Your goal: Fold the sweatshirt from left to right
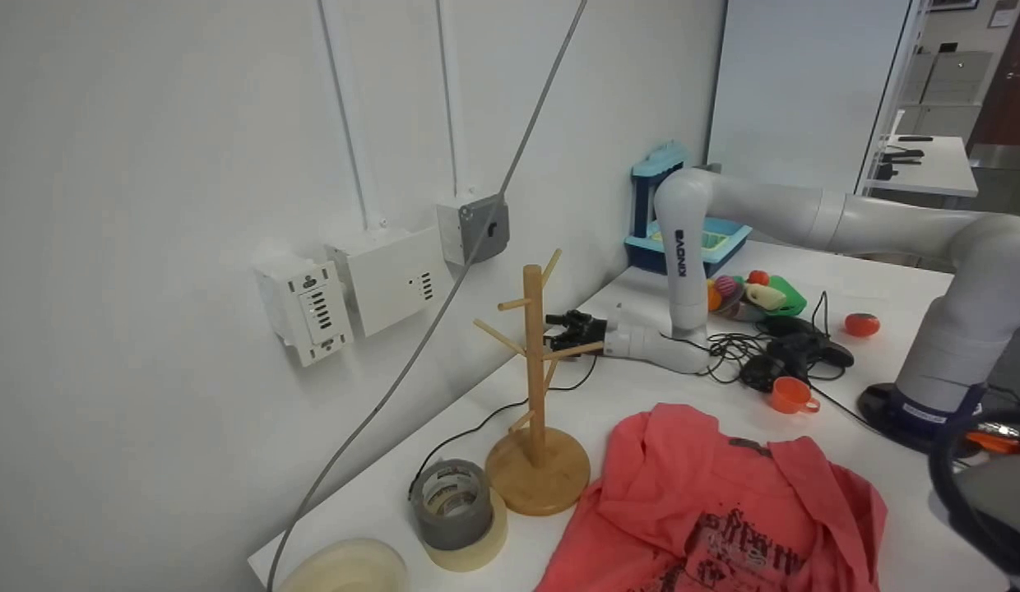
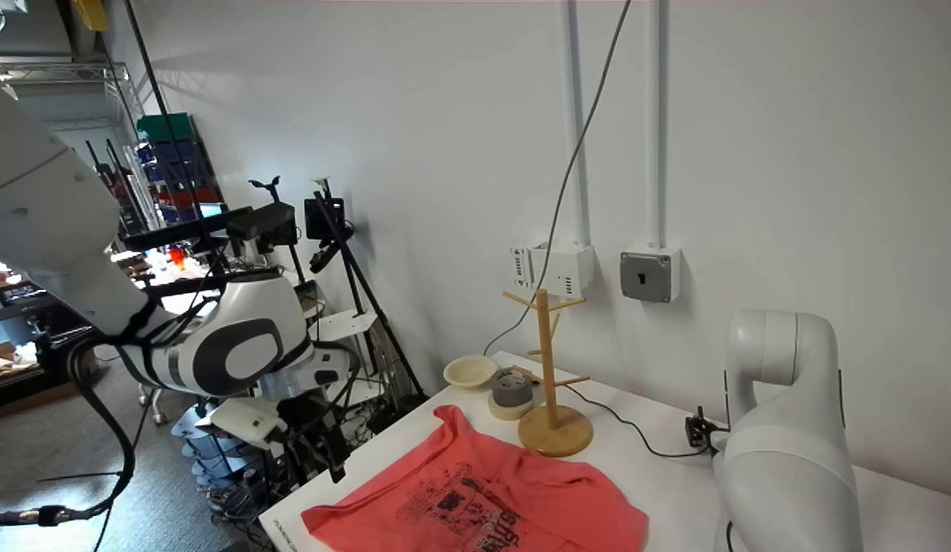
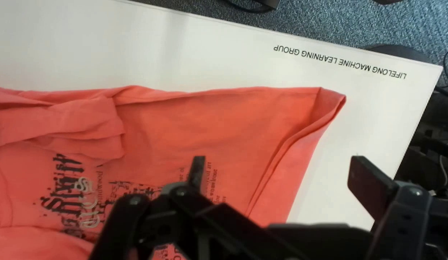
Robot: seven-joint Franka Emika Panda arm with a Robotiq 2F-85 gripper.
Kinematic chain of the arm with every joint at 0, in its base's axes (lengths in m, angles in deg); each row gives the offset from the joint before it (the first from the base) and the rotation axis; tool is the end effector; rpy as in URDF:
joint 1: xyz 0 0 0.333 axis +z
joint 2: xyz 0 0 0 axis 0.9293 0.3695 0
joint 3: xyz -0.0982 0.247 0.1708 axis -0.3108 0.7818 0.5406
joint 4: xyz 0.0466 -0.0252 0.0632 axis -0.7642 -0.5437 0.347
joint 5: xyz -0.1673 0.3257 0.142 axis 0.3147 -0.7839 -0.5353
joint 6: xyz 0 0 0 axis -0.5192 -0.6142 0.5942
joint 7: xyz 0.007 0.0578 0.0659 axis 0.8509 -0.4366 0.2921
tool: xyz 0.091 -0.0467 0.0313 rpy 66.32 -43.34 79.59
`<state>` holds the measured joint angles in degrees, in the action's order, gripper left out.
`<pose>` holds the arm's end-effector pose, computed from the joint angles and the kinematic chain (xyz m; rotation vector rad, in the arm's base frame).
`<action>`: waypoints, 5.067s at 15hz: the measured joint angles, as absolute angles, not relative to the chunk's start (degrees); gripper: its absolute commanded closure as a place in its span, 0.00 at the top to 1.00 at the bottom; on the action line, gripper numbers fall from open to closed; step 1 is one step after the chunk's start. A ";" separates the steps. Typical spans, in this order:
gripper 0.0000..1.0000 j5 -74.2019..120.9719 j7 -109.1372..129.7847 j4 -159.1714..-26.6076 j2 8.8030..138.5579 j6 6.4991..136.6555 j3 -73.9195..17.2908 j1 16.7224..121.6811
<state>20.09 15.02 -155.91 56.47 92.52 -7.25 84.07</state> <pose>0.3416 0.2197 0.2323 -3.0736 -0.6319 -0.0213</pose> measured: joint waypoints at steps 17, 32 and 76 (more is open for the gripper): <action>1.00 32.49 29.23 -154.54 69.57 102.38 -8.02 84.71; 0.80 26.47 29.14 -143.95 87.61 107.24 -11.91 93.69; 0.01 87.82 73.57 -145.51 68.86 67.39 -29.34 83.30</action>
<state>87.82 73.57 -145.51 68.86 67.39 -29.34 83.30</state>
